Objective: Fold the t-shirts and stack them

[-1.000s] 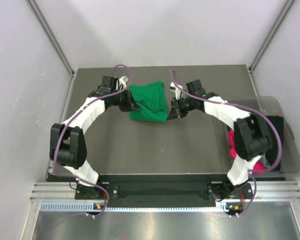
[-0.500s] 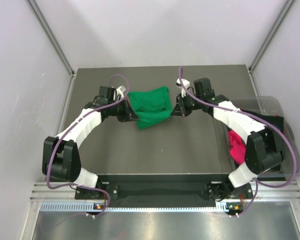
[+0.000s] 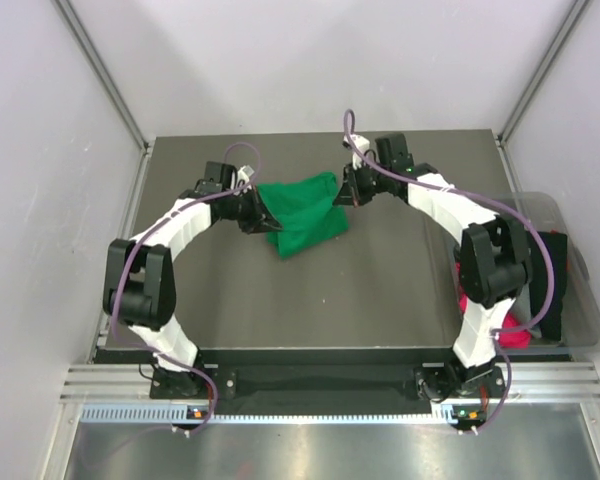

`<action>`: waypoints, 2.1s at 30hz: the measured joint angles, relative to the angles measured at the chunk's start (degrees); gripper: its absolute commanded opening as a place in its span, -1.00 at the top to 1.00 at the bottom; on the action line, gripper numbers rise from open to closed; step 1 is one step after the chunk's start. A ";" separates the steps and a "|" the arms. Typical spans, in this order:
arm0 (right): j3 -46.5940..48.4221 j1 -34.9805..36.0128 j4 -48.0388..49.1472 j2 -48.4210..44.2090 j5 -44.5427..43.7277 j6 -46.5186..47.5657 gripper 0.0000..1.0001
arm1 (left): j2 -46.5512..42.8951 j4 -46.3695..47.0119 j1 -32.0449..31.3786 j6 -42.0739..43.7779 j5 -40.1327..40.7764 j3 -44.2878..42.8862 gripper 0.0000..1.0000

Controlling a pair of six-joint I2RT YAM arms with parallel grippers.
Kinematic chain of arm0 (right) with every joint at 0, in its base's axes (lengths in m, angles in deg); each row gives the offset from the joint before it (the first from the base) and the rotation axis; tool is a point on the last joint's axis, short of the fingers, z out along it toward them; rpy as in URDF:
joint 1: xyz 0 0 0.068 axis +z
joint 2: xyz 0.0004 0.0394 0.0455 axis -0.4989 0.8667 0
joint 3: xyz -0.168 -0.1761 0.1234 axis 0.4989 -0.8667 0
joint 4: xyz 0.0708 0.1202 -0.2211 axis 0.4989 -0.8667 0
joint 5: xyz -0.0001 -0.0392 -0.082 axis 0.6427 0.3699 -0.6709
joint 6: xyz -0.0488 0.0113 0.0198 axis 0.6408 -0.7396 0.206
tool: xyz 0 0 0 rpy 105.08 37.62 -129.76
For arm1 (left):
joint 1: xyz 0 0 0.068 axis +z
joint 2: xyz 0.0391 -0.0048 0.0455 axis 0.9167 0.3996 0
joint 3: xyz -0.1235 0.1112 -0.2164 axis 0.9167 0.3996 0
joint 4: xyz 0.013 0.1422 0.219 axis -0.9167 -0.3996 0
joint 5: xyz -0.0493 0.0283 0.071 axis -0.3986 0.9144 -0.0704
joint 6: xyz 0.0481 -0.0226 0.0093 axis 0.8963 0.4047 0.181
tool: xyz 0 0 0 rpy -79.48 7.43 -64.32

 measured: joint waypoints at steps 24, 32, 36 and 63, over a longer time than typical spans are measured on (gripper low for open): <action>43.08 -1.68 3.56 34.10 -3.98 -3.15 0.25 | 28.72 2.16 8.28 -0.13 -1.68 -29.00 0.39; 32.61 -3.28 5.42 27.28 -5.84 -2.56 0.13 | 29.99 -0.50 9.60 4.74 0.42 -35.87 0.27; 24.41 -4.20 6.99 20.37 -4.33 -2.71 0.13 | 24.22 2.03 9.73 4.00 -2.38 -27.74 0.28; 19.30 0.98 9.90 21.73 2.32 -4.02 0.17 | 17.59 6.25 9.64 0.87 -7.85 -7.85 0.33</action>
